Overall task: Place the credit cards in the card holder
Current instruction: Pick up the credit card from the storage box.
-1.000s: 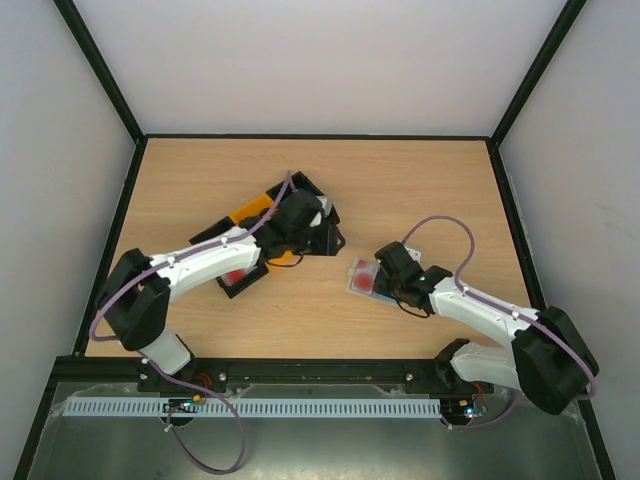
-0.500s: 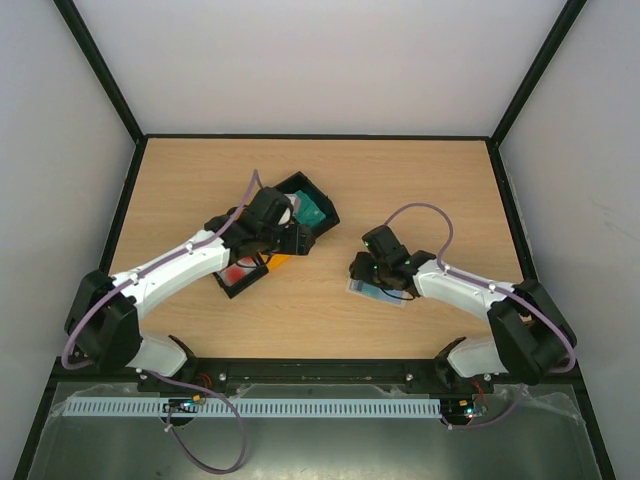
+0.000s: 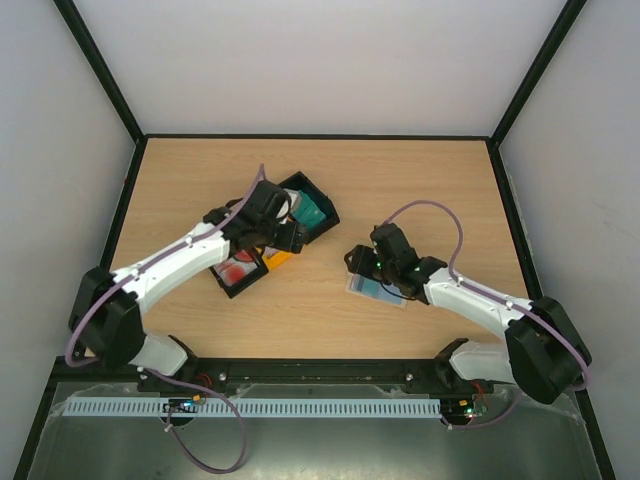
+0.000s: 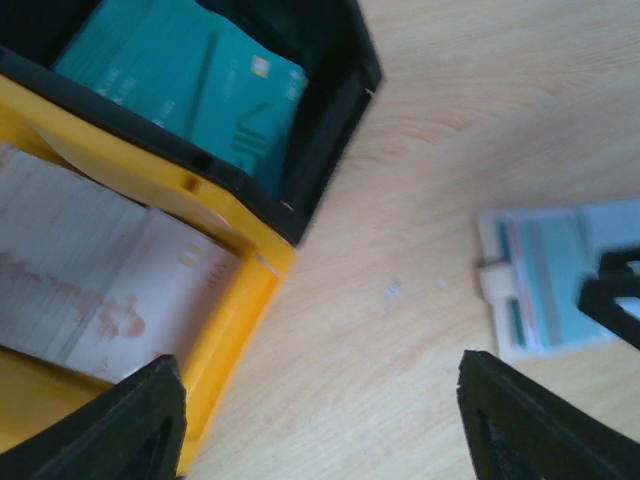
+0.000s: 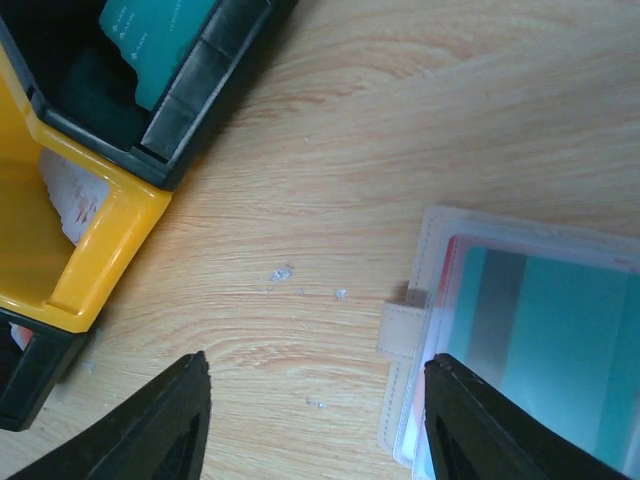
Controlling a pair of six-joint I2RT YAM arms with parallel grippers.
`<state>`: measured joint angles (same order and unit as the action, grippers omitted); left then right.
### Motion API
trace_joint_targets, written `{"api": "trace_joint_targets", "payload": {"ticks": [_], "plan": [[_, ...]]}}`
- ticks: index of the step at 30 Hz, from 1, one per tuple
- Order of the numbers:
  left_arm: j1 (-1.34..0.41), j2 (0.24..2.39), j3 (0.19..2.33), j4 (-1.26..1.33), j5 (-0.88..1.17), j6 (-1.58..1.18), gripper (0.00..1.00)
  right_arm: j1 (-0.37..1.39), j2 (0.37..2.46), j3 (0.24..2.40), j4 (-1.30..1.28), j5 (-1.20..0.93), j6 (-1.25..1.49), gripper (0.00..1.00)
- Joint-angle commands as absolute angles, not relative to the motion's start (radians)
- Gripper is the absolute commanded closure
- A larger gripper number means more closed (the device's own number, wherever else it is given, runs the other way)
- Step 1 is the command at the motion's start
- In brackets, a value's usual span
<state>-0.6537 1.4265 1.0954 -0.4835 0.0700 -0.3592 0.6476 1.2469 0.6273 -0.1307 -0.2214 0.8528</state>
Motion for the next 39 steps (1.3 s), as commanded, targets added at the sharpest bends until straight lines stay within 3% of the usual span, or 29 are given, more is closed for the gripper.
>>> {"api": "trace_joint_targets", "payload": {"ticks": [1, 4, 10, 18, 24, 39], "plan": [[-0.607, 1.568, 1.203, -0.576, -0.047, -0.235, 0.36, 0.644, 1.232, 0.566, -0.061, -0.236, 0.875, 0.45], [-0.571, 1.645, 1.229, -0.599, -0.058, -0.192, 0.53, 0.649, 1.241, 0.551, -0.035, -0.262, 0.892, 0.49], [-0.52, 1.738, 1.23, -0.607, -0.012, -0.153, 0.67, 0.675, 1.267, 0.547, 0.011, -0.306, 0.92, 0.54], [-0.5, 1.823, 1.268, -0.6, 0.024, -0.116, 0.64, 0.766, 1.38, 0.598, 0.074, -0.286, 0.956, 0.54], [-0.498, 1.894, 1.329, -0.646, -0.028, -0.053, 0.69, 0.833, 1.461, 0.624, 0.15, -0.21, 1.04, 0.57], [-0.499, 1.962, 1.349, -0.689, -0.016, -0.018, 0.61, 0.869, 1.563, 0.677, 0.197, -0.201, 1.063, 0.58]]}}
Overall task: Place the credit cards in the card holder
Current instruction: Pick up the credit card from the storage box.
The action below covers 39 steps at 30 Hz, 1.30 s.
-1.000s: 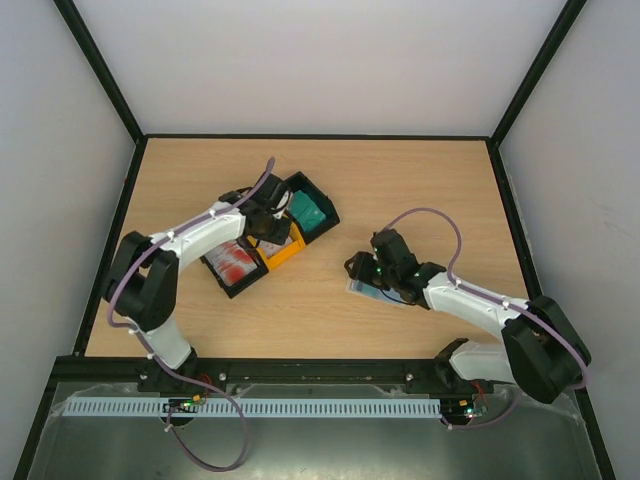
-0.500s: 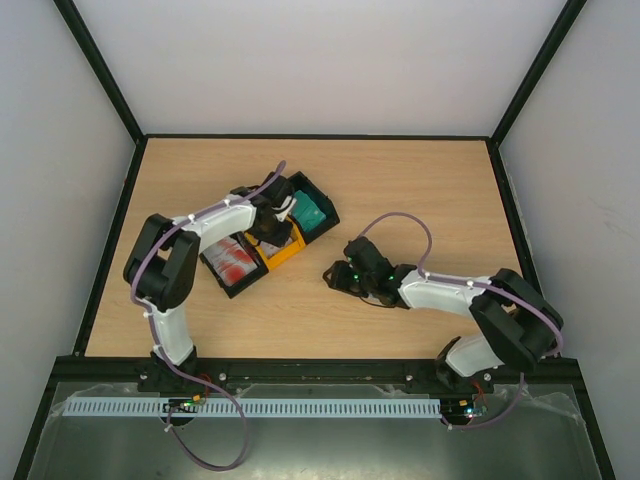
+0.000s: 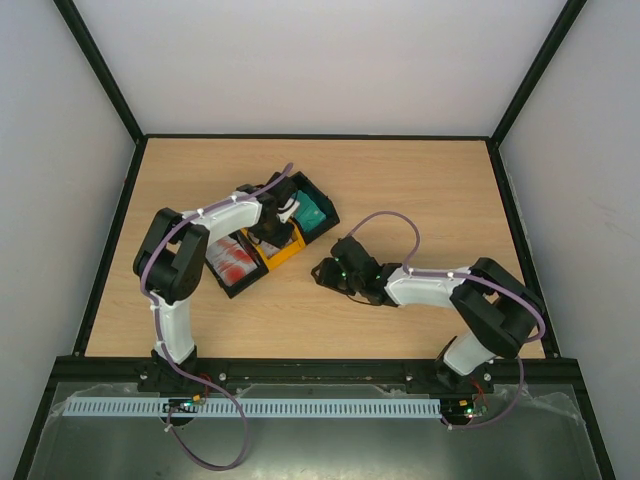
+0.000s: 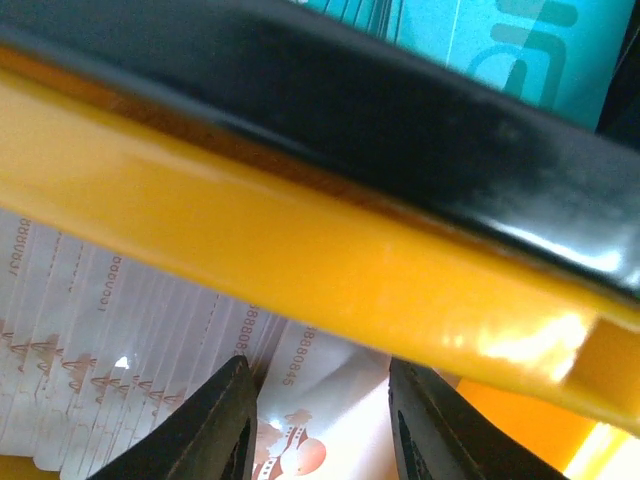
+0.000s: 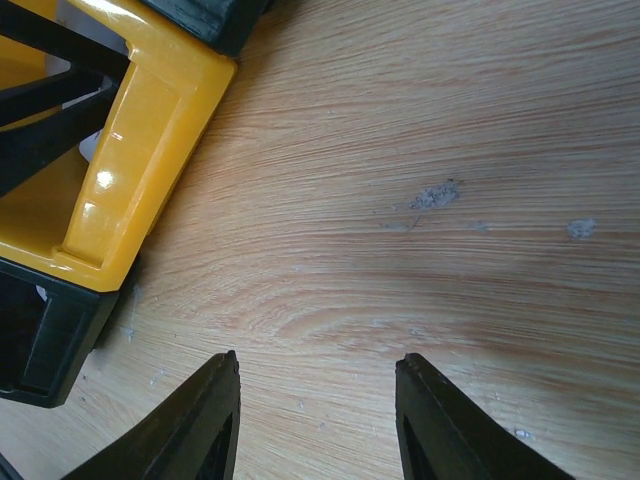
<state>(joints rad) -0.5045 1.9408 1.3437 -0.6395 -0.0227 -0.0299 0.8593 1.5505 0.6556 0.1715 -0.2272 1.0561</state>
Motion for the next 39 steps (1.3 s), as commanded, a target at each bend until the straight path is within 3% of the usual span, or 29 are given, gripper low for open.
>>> {"api": "trace_joint_targets", "payload": {"ticks": [1, 6, 12, 39], "plan": [[-0.499, 1.963, 1.351, -0.69, -0.016, -0.018, 0.59, 0.87, 1.565, 0.677, 0.197, -0.201, 1.062, 0.57], [-0.499, 1.976, 1.358, -0.698, -0.029, -0.021, 0.55, 0.87, 1.568, 0.68, 0.197, -0.204, 1.061, 0.58], [-0.504, 1.955, 1.358, -0.706, -0.02, -0.033, 0.64, 0.874, 1.564, 0.679, 0.189, -0.198, 1.063, 0.57], [-0.553, 1.819, 1.334, -0.764, 0.011, -0.068, 0.81, 0.877, 1.556, 0.667, 0.175, -0.185, 1.072, 0.58]]}}
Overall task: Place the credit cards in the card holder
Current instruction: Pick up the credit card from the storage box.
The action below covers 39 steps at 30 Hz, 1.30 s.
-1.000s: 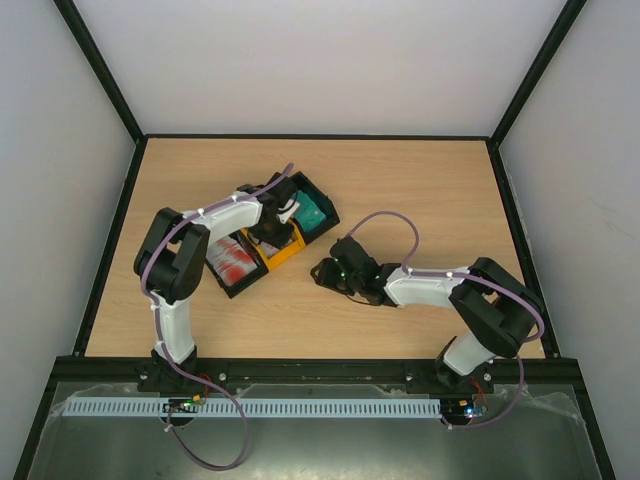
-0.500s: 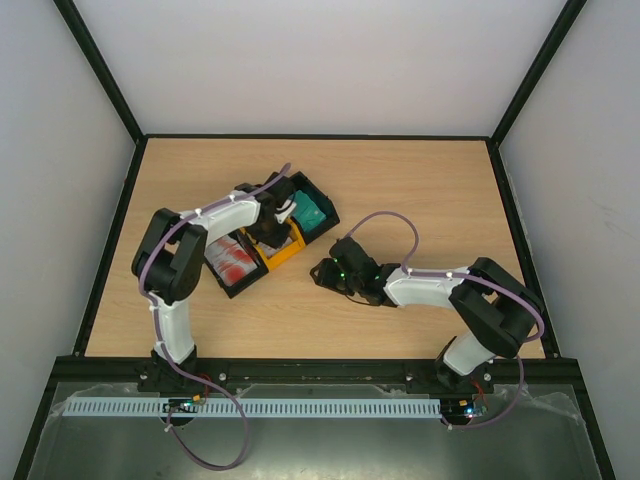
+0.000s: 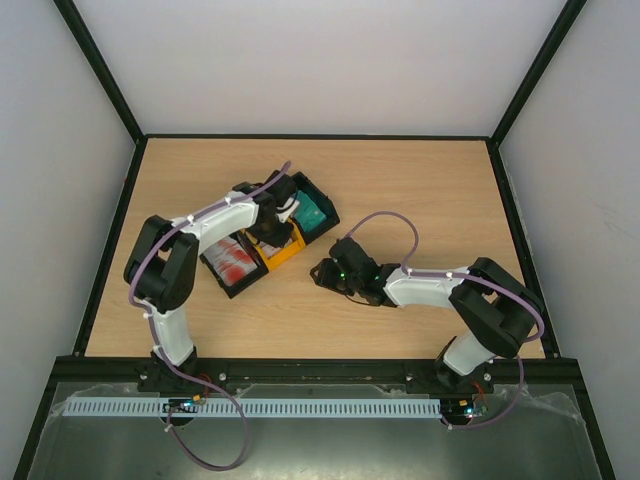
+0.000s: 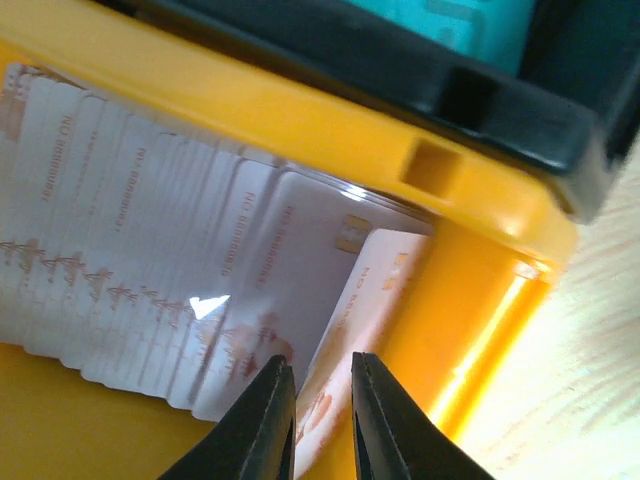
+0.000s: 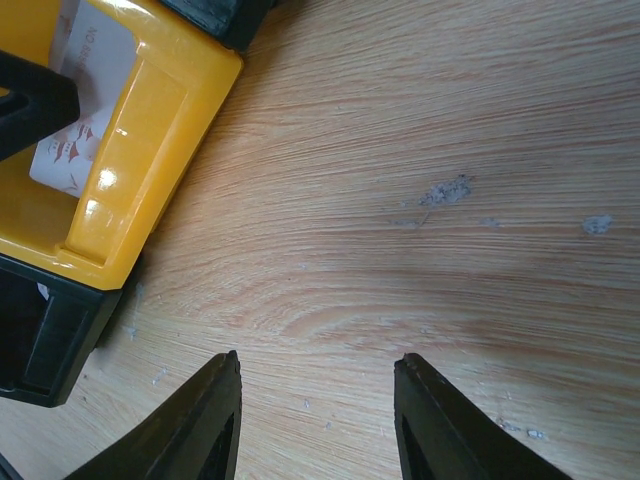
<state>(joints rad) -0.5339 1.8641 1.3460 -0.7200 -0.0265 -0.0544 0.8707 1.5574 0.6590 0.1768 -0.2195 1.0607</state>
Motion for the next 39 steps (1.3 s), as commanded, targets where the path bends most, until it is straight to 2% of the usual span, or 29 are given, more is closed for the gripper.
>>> {"api": "trace_joint_targets", "payload": {"ticks": [1, 12, 19, 39], "plan": [[-0.556, 1.811, 1.331, -0.764, 0.013, -0.073, 0.82, 0.877, 1.556, 0.666, 0.175, -0.186, 1.072, 0.58], [-0.567, 1.765, 1.277, -0.743, 0.089, -0.089, 0.81, 0.877, 1.55, 0.653, 0.17, -0.178, 1.079, 0.58], [-0.567, 1.776, 1.273, -0.722, 0.137, -0.097, 0.73, 0.877, 1.545, 0.652, 0.165, -0.175, 1.081, 0.58], [-0.56, 1.86, 1.293, -0.694, 0.102, -0.111, 0.74, 0.877, 1.536, 0.647, 0.154, -0.163, 1.085, 0.58]]}}
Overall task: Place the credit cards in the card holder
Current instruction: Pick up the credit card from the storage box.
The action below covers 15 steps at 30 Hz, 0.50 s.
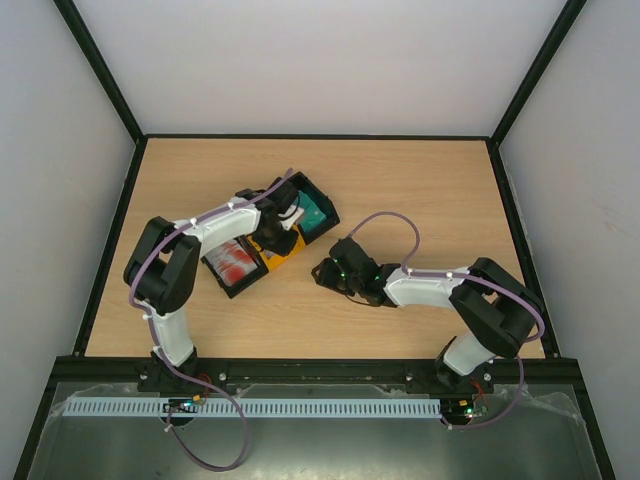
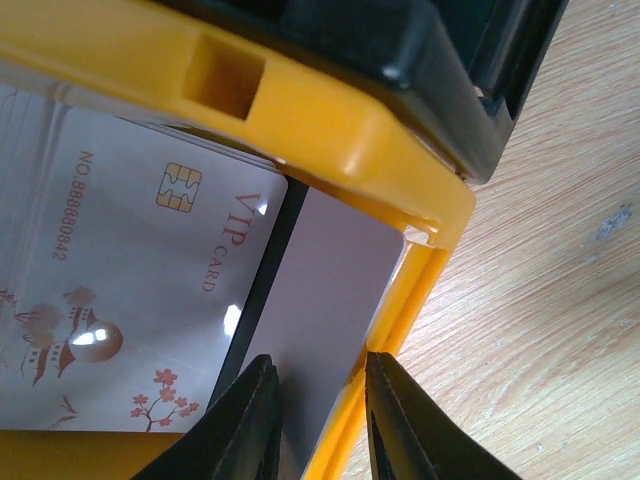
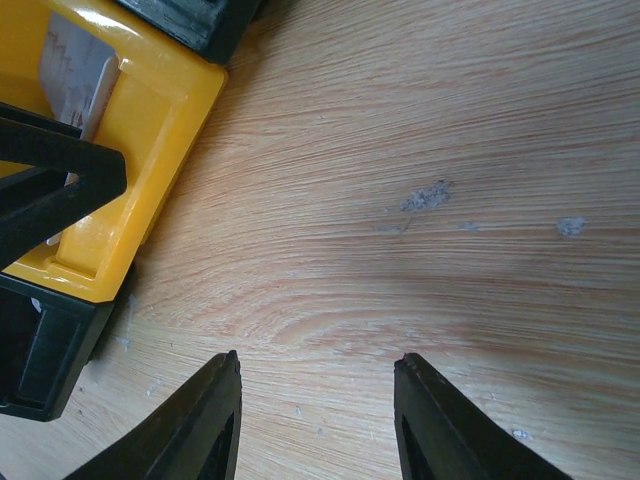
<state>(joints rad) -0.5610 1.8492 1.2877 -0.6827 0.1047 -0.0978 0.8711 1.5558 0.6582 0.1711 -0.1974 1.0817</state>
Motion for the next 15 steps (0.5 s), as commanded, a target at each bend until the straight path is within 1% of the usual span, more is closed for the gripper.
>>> {"api": "trace_joint_targets", "payload": {"ticks": [1, 3, 7, 10, 11, 15], "plan": [[-0.56, 1.856, 1.296, -0.693, 0.099, -0.112, 0.74, 0.877, 1.537, 0.647, 0.154, -0.163, 1.085, 0.58], [-0.558, 1.848, 1.3, -0.691, 0.095, -0.111, 0.73, 0.877, 1.537, 0.649, 0.154, -0.163, 1.085, 0.58], [-0.559, 1.847, 1.308, -0.694, 0.087, -0.103, 0.66, 0.876, 1.535, 0.65, 0.153, -0.163, 1.084, 0.58], [-0.559, 1.86, 1.303, -0.698, 0.082, -0.095, 0.64, 0.877, 1.533, 0.649, 0.152, -0.16, 1.083, 0.58], [-0.56, 1.864, 1.3, -0.697, 0.091, -0.09, 0.65, 0.877, 1.532, 0.648, 0.15, -0.158, 1.083, 0.58], [-0.565, 1.858, 1.286, -0.696, 0.104, -0.077, 0.75, 0.877, 1.533, 0.648, 0.15, -0.156, 1.083, 0.58]]}}
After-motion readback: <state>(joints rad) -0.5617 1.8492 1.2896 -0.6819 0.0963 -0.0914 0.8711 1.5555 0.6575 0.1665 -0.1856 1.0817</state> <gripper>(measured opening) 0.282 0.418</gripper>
